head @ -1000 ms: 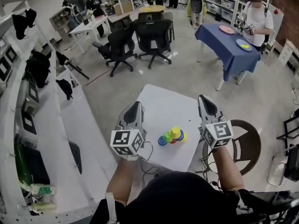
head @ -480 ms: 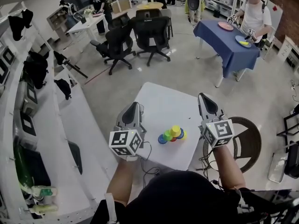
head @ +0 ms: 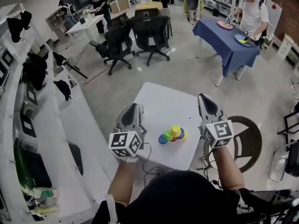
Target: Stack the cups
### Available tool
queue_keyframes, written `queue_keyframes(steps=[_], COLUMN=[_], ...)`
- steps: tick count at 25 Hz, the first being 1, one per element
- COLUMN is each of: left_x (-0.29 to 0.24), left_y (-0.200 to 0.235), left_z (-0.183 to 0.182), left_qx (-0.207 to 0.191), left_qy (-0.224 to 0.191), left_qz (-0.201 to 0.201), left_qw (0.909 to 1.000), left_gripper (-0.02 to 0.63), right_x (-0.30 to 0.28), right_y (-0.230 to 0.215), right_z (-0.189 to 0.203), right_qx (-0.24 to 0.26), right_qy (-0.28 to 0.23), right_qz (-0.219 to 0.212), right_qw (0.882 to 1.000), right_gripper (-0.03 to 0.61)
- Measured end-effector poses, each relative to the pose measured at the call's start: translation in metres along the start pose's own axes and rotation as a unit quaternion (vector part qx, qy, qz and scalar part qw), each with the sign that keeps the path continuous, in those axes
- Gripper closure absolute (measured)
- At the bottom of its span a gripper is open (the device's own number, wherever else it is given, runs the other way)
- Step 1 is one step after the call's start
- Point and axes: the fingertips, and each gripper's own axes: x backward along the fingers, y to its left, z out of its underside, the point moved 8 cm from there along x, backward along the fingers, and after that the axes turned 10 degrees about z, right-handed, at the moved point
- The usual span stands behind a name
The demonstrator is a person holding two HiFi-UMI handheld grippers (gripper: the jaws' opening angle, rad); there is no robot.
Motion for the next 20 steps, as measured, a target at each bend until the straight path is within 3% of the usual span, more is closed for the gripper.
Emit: queue_keyframes(steps=[20], left_x=[0.0014], left_y=[0.0087], left_z=[0.0082], left_qx=[0.014], left_qy=[0.004], left_qz=[-0.001], left_qw=[0.9999], left_gripper=[0.594], right_x=[-0.0004], right_y=[0.0048], right_z=[0.0041], right_qx=[-0.002], right_qy=[0.008], right_qz=[0.004], right_qw=[1.0], right_gripper=[0.58])
